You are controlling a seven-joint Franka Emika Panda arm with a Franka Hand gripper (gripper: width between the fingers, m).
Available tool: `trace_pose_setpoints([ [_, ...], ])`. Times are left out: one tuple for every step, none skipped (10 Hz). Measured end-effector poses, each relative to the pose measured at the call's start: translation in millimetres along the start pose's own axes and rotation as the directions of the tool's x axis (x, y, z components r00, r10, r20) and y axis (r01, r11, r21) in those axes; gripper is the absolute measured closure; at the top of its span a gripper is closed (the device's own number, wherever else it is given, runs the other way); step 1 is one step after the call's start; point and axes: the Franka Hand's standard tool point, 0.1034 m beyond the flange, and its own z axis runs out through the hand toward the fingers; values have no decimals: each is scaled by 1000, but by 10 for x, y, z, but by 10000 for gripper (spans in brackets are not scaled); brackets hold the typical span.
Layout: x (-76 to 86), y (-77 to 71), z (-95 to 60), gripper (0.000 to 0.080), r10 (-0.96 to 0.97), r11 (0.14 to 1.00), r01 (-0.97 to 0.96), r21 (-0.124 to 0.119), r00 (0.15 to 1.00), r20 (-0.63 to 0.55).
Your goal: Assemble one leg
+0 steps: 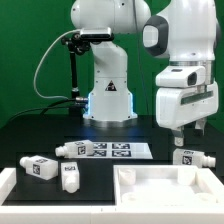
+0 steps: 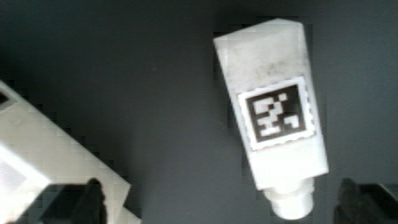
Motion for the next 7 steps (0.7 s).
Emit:
trace_pose_setpoints([
  [-3,-7,13,151,-63,998,63,1,998,0],
  [39,-117,99,151,-53,999,53,-8,998,-29],
  [-21,-203,237,151,-49,999,50,10,999,-18],
  [-26,-230,332,151,-49,999,49,10,998,-32],
  [-25,-278,416,151,-48,999,49,10,998,-46],
  [-26,-320,479,151,-55,998,55,12,997,-54],
  [-76,-260,497,151,-48,999,49,13,998,-50],
])
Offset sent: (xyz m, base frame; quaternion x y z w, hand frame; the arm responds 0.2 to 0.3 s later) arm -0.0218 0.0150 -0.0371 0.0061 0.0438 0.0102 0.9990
